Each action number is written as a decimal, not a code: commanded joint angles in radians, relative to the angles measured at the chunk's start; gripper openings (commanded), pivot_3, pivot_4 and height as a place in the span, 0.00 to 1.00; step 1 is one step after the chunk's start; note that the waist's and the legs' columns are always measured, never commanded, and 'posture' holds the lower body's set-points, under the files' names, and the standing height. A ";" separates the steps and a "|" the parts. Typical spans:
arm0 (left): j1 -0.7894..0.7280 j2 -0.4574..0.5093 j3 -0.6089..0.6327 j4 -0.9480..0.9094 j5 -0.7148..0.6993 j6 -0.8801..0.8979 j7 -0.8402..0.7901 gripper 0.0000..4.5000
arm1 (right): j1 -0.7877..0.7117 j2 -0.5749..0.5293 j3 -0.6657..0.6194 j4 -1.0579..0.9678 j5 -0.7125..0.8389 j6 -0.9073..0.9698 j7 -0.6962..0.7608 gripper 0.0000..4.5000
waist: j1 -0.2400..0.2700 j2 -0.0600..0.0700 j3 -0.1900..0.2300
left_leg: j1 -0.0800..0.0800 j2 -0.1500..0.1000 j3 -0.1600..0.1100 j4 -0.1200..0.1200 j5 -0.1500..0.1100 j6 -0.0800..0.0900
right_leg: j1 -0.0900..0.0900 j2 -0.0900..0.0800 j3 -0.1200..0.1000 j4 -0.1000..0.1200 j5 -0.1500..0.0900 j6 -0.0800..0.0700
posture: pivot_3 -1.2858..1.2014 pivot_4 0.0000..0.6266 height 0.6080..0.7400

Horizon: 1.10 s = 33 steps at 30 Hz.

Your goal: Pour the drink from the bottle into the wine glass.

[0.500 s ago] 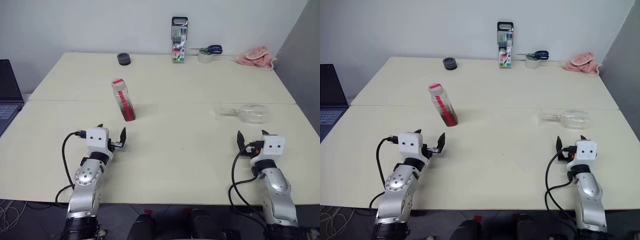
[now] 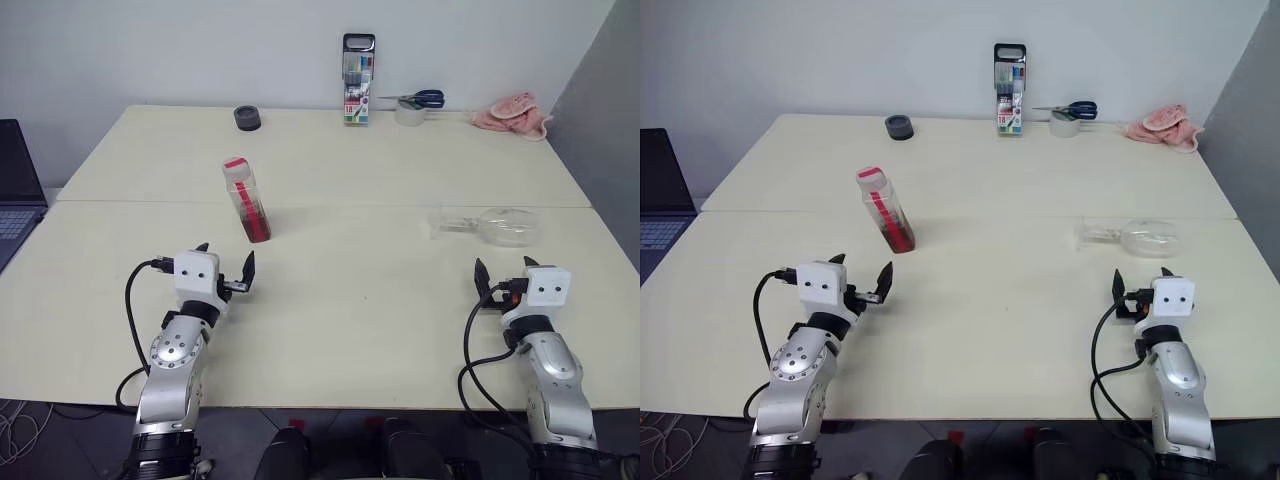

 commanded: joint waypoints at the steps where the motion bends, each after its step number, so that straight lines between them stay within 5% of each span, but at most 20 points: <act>1: -0.008 -0.004 0.009 -0.047 -0.009 0.009 0.009 0.99 | -0.009 -0.015 -0.013 -0.021 0.010 -0.021 0.002 1.00 | 0.000 0.000 0.000 | 0.000 0.000 0.000 0.000 0.000 0.000 | 0.000 0.000 0.000 0.000 0.000 0.000 | 0.52 0.24 1.00; 21: -0.065 -0.012 -0.002 -0.024 -0.007 0.000 0.000 0.99 | -0.026 -0.039 0.015 -0.056 0.044 0.000 0.063 1.00 | 0.000 0.000 0.000 | 0.000 0.000 0.000 0.000 0.000 0.000 | 0.000 0.000 0.000 0.000 0.000 0.000 | 0.52 0.24 1.00; 27: -0.155 -0.074 -0.033 -0.013 0.017 0.051 0.067 0.99 | -0.058 -0.166 0.141 -0.295 0.288 0.263 0.338 1.00 | 0.000 0.000 0.000 | 0.000 0.000 0.000 0.001 0.000 0.000 | 0.000 0.000 0.000 0.000 0.000 0.000 | 0.52 0.24 1.00; 33: -0.245 -0.114 -0.052 0.030 0.058 0.088 0.142 0.99 | -0.128 -0.300 0.159 -0.416 0.441 0.464 0.437 1.00 | 0.002 -0.001 0.000 | -0.001 -0.001 -0.002 0.001 0.000 0.000 | 0.002 0.000 -0.002 -0.001 0.000 0.000 | 0.52 0.24 1.00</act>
